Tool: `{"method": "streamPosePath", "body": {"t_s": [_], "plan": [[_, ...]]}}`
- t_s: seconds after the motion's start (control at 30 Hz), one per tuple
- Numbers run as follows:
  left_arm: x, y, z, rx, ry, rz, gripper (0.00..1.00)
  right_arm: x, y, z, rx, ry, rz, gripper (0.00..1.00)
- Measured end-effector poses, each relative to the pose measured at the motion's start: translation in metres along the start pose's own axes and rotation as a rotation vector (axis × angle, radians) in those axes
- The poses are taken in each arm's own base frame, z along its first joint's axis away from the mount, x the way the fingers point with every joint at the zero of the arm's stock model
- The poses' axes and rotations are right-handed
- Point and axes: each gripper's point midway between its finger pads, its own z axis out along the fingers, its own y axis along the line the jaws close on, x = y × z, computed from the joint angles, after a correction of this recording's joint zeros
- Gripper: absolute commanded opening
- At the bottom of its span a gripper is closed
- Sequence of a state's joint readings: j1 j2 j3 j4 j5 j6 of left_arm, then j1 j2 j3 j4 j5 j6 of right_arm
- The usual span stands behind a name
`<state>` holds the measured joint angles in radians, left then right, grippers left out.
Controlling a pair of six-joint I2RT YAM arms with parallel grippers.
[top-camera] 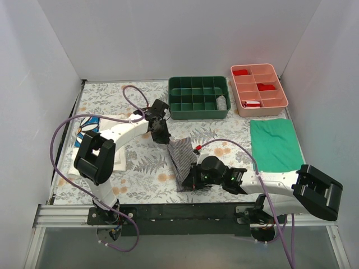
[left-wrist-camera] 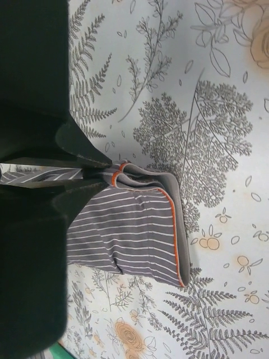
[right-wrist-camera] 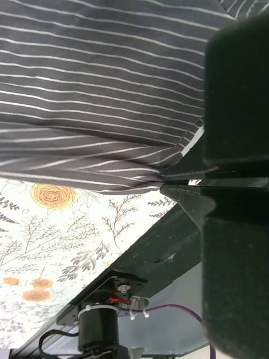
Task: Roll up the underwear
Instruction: Fold the underwear at the center of the board.
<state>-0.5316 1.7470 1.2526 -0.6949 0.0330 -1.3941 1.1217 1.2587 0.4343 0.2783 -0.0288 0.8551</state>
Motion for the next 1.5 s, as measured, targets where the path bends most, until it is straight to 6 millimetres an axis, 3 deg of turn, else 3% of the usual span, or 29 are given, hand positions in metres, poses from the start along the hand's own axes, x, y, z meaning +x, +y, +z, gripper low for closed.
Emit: {"method": "streamPosePath", "body": {"t_s": [0.23, 0.43, 0.63, 0.9, 1.0, 1.1, 1.23, 1.37, 1.43, 1.5], "plan": [[0.004, -0.021, 0.015, -0.032, 0.014, 0.055, 0.0, -0.001, -0.008, -0.005, 0.001, -0.033, 0.05, 0.03], [0.001, -0.039, 0.02, -0.036, 0.013, 0.082, 0.0, 0.009, -0.029, -0.008, 0.055, -0.044, 0.106, 0.03], [-0.001, -0.053, 0.023, -0.028, 0.012, 0.1, 0.0, 0.01, -0.037, -0.012, 0.08, -0.068, 0.133, 0.14], [0.002, -0.067, 0.028, -0.023, 0.016, 0.114, 0.0, 0.001, -0.04, -0.019, 0.107, -0.116, 0.143, 0.06], [0.0, -0.077, 0.03, -0.01, 0.009, 0.117, 0.0, -0.004, -0.04, -0.023, 0.113, -0.142, 0.155, 0.21], [0.001, -0.082, 0.034, -0.008, 0.01, 0.12, 0.0, -0.005, -0.045, -0.027, 0.139, -0.151, 0.154, 0.47], [0.002, -0.086, 0.038, -0.008, 0.01, 0.123, 0.0, -0.009, -0.051, -0.036, 0.189, -0.165, 0.125, 0.6], [0.0, -0.092, 0.04, -0.003, 0.006, 0.126, 0.0, -0.032, -0.046, -0.053, 0.226, -0.242, 0.092, 0.57], [-0.002, -0.095, 0.042, 0.0, 0.004, 0.127, 0.0, -0.048, -0.044, -0.064, 0.262, -0.297, 0.085, 0.46], [-0.002, -0.096, 0.044, 0.0, 0.004, 0.129, 0.0, -0.062, -0.048, -0.075, 0.319, -0.342, 0.085, 0.27]]}}
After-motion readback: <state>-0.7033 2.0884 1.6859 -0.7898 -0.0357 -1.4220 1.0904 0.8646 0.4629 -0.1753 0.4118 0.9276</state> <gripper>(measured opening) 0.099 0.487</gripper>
